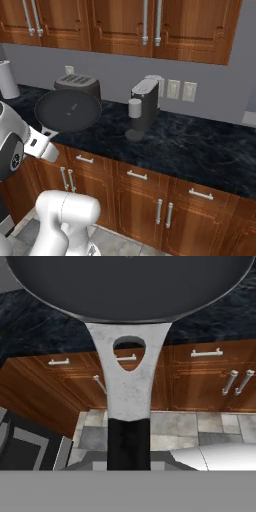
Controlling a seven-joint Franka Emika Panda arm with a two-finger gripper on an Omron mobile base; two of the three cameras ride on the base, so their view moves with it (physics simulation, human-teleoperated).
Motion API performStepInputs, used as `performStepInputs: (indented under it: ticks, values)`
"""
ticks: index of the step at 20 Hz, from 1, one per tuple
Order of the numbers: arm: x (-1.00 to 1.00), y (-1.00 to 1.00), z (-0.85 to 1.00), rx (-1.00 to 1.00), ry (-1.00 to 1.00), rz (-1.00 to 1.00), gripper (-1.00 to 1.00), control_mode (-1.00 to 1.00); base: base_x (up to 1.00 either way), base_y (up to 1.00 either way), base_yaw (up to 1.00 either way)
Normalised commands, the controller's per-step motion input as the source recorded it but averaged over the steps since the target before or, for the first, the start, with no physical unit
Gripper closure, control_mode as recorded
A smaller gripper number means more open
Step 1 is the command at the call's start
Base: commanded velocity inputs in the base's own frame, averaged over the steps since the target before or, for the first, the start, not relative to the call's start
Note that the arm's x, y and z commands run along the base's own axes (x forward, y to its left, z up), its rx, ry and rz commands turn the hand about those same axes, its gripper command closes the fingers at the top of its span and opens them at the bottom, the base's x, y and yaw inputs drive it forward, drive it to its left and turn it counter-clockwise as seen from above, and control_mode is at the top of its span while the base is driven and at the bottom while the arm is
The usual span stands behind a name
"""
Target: Move the pot and pan from the stove into the sink.
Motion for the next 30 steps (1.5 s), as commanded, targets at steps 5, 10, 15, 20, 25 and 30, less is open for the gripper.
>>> performStepInputs:
  ticks: [5,10,15,20,25,30]
  values:
    - [0.0,0.0,0.0,0.0,0.0,0.0,1.0,1.0,0.11,-0.18,-0.03]
    - [0.0,0.0,0.0,0.0,0.0,0.0,1.0,1.0,0.02,-0.68,-0.06]
    - [0.0,0.0,0.0,0.0,0.0,0.0,1.0,1.0,0.03,-0.78,-0.05]
    - [0.0,0.0,0.0,0.0,0.0,0.0,1.0,1.0,0.06,-0.81,-0.05]
    - [0.0,0.0,0.0,0.0,0.0,0.0,1.0,1.0,0.06,-0.81,-0.05]
    - [0.0,0.0,0.0,0.0,0.0,0.0,1.0,1.0,0.06,-0.81,-0.05]
